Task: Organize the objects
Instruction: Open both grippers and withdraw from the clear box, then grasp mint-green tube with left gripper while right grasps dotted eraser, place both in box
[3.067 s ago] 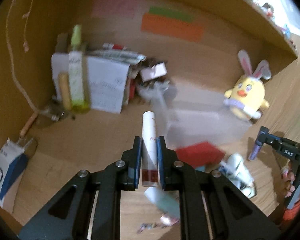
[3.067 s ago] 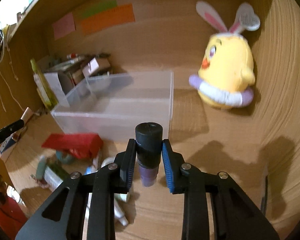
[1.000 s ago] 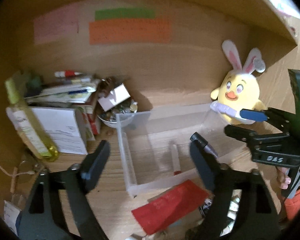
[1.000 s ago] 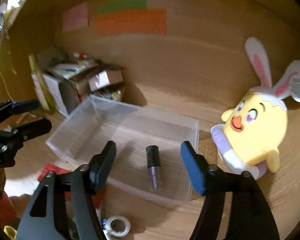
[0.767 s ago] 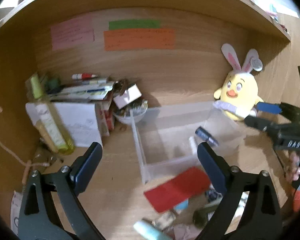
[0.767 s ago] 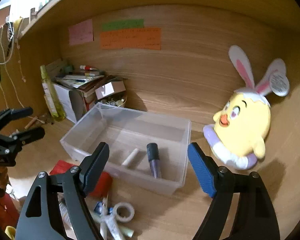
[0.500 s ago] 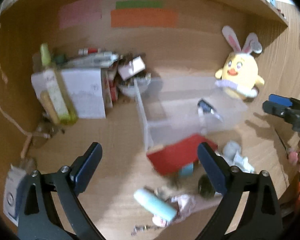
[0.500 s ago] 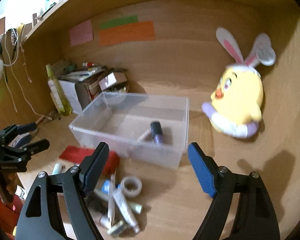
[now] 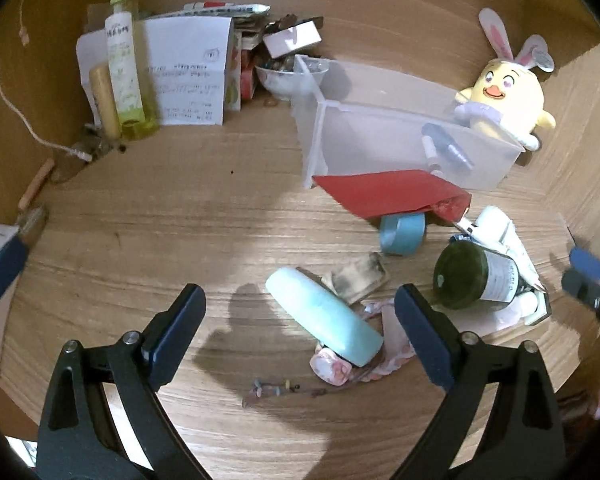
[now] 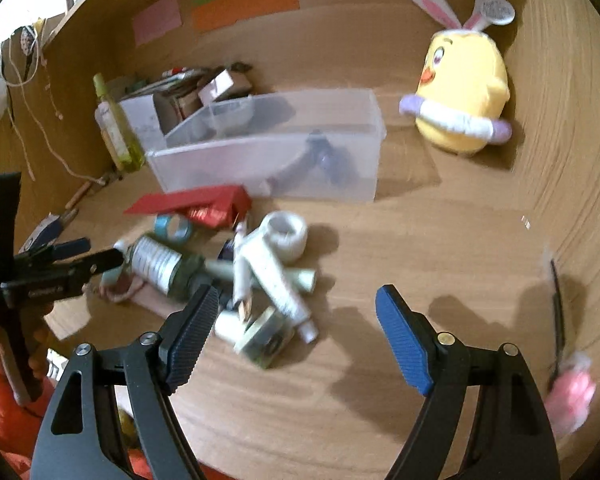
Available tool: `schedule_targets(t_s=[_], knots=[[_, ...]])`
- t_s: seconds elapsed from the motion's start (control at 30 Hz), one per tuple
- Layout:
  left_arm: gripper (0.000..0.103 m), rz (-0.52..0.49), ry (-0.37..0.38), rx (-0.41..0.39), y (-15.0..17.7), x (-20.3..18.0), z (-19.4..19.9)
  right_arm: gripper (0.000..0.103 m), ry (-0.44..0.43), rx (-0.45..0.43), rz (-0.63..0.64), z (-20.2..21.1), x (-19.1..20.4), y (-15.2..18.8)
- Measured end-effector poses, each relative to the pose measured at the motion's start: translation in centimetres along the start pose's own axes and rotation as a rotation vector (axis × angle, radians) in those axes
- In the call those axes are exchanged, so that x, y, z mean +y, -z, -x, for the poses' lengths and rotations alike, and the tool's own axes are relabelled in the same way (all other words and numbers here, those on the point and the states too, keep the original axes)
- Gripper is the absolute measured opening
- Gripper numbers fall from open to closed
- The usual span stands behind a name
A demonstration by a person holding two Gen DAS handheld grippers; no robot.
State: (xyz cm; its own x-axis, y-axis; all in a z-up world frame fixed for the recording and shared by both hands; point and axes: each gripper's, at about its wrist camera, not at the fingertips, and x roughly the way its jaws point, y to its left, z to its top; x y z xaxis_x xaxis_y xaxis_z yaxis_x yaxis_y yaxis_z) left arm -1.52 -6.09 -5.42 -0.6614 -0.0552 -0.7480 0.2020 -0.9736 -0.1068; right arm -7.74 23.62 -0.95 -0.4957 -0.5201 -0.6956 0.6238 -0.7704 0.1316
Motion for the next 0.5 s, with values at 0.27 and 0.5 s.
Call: schedule_targets(t_s=[0.27,0.5], knots=[[0.057,0.015,0.02,0.012,0.9,1.0,-0.3,0.072,0.007,0.026,0.044,-1.0,2.0,1.5],[0.054,0.016,0.017,0.008,1.1,2.5,0.1,0.04,0.036,0.065,0.054,-1.5,1.2,2.1]])
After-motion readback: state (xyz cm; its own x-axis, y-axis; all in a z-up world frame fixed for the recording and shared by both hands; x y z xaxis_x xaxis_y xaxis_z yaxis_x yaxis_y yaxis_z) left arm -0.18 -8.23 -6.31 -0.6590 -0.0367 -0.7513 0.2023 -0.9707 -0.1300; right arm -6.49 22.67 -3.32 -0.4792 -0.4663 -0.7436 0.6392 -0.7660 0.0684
